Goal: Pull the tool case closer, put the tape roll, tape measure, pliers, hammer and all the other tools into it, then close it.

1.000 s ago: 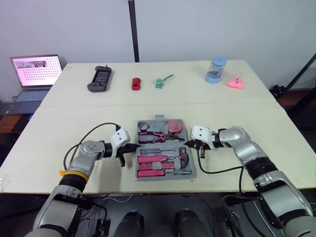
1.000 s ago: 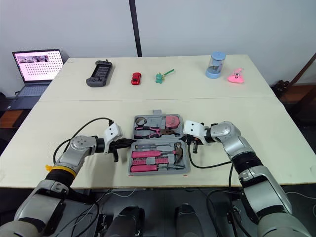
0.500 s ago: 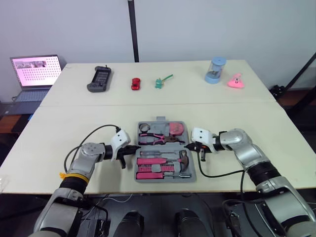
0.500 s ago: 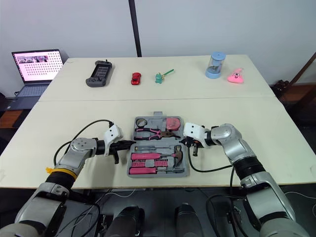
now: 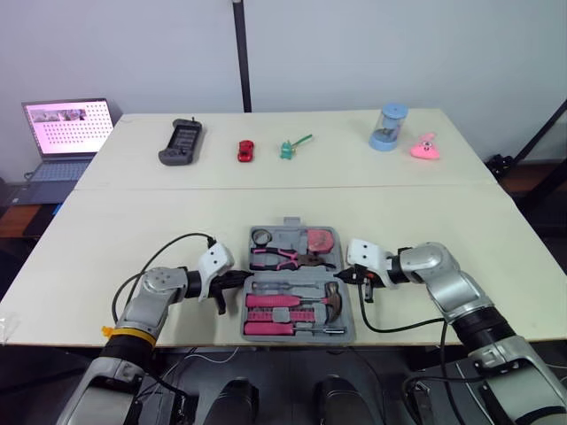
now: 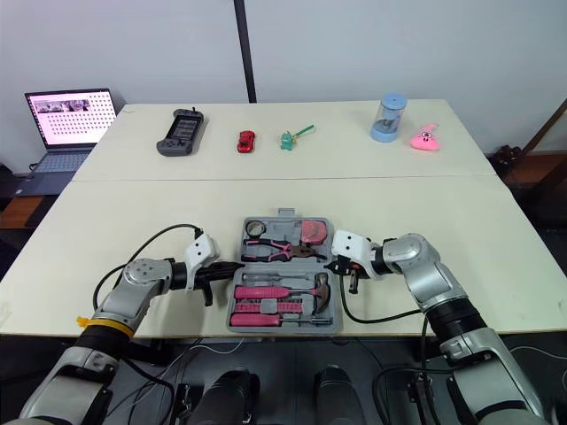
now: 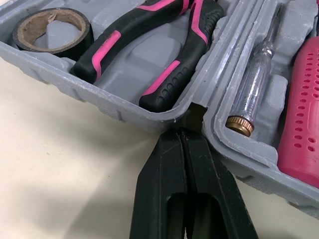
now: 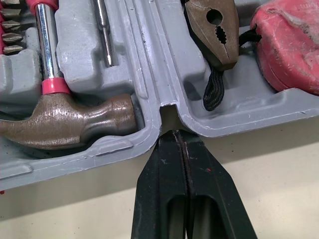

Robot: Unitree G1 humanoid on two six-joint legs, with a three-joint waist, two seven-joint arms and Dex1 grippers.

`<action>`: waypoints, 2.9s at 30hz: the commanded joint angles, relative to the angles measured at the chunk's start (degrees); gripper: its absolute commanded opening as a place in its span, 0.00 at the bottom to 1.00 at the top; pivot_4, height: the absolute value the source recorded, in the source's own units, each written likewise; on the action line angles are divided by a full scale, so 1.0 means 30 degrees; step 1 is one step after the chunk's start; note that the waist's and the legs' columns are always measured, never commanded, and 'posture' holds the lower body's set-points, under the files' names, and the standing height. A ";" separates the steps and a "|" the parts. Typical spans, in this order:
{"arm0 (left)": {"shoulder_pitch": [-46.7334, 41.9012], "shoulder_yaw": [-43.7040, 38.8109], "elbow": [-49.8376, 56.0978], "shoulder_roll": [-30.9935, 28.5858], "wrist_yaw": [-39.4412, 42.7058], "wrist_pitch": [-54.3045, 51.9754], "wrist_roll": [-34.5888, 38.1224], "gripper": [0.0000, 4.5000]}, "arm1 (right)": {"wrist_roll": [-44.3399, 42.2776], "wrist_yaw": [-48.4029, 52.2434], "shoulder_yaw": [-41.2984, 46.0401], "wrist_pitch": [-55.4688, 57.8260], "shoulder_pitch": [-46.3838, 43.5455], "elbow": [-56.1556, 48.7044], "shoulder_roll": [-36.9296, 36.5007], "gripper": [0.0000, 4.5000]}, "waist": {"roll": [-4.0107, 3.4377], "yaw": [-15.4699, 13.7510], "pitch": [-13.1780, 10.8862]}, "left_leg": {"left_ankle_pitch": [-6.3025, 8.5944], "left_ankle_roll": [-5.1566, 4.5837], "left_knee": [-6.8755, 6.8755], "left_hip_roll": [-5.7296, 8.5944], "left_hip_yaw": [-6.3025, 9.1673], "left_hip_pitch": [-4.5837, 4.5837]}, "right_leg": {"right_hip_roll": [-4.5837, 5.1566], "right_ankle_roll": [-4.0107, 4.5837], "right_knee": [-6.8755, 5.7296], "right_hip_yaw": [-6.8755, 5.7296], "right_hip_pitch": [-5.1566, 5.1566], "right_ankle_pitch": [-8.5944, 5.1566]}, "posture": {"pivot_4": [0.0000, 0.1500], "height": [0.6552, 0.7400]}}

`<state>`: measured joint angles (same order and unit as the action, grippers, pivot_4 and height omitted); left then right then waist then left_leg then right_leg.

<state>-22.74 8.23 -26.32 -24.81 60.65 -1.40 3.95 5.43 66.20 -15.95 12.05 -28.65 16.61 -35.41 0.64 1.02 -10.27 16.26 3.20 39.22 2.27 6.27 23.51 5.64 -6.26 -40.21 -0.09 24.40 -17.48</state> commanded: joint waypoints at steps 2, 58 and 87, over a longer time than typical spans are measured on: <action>0.0592 0.0789 0.0704 0.0152 0.0448 -0.0471 0.0011 0.00 | -0.0364 0.0386 -0.0545 -0.0266 0.0021 -0.0543 0.0513 0.00 | 0.0000 0.0004 0.0001 | 0.0000 0.0000 0.0000 0.0000 -0.0002 0.0000 | 0.0000 0.0000 0.0000 0.0001 0.0000 0.0000 | 1.00 0.22; 0.3504 0.4452 0.5677 -0.0685 0.0517 -0.4813 0.0714 0.00 | -1.0262 -0.6139 1.0692 1.2164 -0.7986 1.2435 0.6307 0.99 | -0.0095 0.0279 0.0238 | -0.0001 -0.0005 -0.0017 -0.0006 -0.0004 -0.0044 | -0.0003 0.0008 -0.0001 0.0012 -0.0041 0.0004 | 1.00 0.22; 0.7983 -0.9935 1.1231 -0.8179 0.2669 -1.2387 1.2244 0.00 | -1.7205 0.2515 0.8231 2.1560 -0.1020 -0.3209 0.0201 0.99 | -0.0132 0.0419 0.0213 | 0.0026 -0.0050 -0.0038 -0.0053 0.0040 0.0010 | 0.0014 0.0014 0.0032 0.0023 0.0015 -0.0005 | 1.00 0.22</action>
<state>0.45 -19.73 7.31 -48.43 67.18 -39.58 40.35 -43.38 72.89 9.12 75.55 -32.81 12.94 -33.19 0.24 2.28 -9.63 16.34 3.05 39.11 2.11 6.38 23.51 5.71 -6.22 -40.10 -0.03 24.39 -17.50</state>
